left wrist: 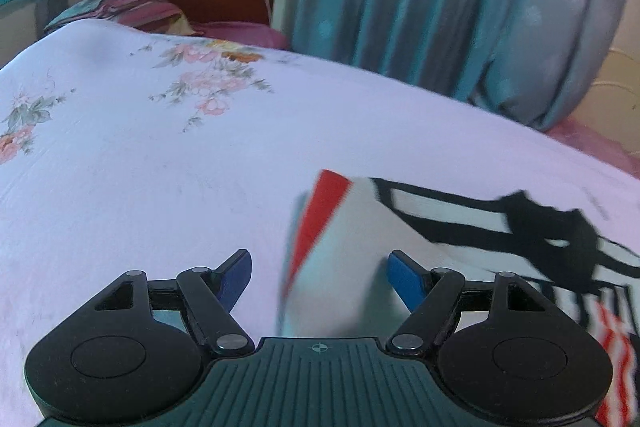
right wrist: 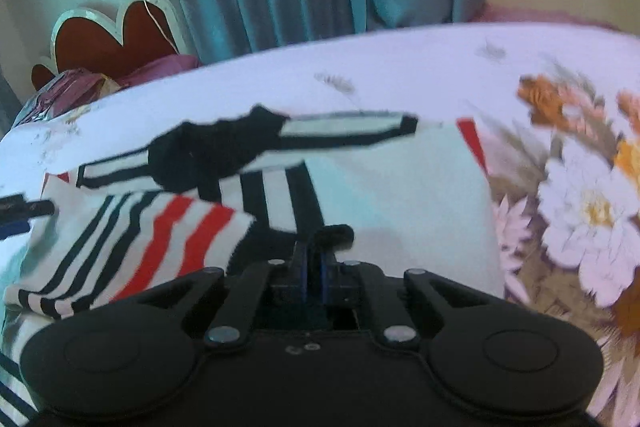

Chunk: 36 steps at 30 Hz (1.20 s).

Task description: Fold small clothes

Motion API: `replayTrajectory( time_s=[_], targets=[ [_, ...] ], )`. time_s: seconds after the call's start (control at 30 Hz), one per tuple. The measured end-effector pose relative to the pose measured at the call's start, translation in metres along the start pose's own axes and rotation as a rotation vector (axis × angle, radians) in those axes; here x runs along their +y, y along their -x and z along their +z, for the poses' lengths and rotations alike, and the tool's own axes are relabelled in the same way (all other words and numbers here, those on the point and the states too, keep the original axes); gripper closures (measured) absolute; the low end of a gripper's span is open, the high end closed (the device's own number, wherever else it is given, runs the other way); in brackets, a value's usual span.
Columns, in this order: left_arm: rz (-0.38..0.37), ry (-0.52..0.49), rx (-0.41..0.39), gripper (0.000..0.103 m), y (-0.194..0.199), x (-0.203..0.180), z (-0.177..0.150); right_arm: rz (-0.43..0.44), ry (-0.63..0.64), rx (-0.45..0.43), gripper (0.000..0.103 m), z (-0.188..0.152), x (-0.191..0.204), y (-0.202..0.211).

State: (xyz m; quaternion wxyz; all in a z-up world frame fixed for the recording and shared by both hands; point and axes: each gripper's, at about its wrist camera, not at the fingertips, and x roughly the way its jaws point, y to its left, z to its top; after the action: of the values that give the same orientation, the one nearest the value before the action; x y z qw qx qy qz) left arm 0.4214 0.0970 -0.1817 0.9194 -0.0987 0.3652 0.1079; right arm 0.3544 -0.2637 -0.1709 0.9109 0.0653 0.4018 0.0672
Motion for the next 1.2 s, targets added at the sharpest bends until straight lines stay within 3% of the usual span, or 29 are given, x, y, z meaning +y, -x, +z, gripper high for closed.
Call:
replayTrajectory(
  time_s=[0.1,0.23,0.37,0.5,0.63,0.77,0.87,0.97,1.2],
  targets=[
    [0.05,0.0,-0.017,0.037,-0.014,0.003,0.0,-0.018,0.011,-0.006,0.093,-0.002,-0.002,0.0],
    [0.098,0.006,-0.039,0.037,-0.029,0.008,0.005,-0.042,0.031,0.007,0.094,-0.004,-0.004,-0.01],
    [0.108,0.011,-0.041,0.037,-0.018,0.006,0.011,-0.064,0.043,-0.031,0.082,0.003,-0.001,-0.002],
    [0.055,-0.03,-0.1,0.037,0.024,0.004,0.004,-0.034,0.003,-0.103,0.08,0.013,-0.003,0.02],
    [-0.028,-0.066,-0.093,0.037,0.056,-0.007,-0.016,0.055,0.042,-0.061,0.08,0.012,0.016,0.017],
    [-0.099,-0.108,-0.036,0.037,0.073,-0.024,-0.052,0.095,0.088,-0.02,0.081,-0.002,0.039,0.007],
    [-0.071,-0.177,-0.018,0.037,0.075,-0.028,-0.08,0.065,0.155,0.011,0.08,-0.014,0.048,0.002],
    [-0.051,-0.269,-0.061,0.037,0.077,-0.028,-0.092,0.015,0.191,0.009,0.082,-0.022,0.035,-0.001],
    [-0.067,-0.188,-0.055,0.037,0.1,-0.034,-0.08,0.052,0.148,0.008,0.074,-0.02,0.036,0.015]
  ],
)
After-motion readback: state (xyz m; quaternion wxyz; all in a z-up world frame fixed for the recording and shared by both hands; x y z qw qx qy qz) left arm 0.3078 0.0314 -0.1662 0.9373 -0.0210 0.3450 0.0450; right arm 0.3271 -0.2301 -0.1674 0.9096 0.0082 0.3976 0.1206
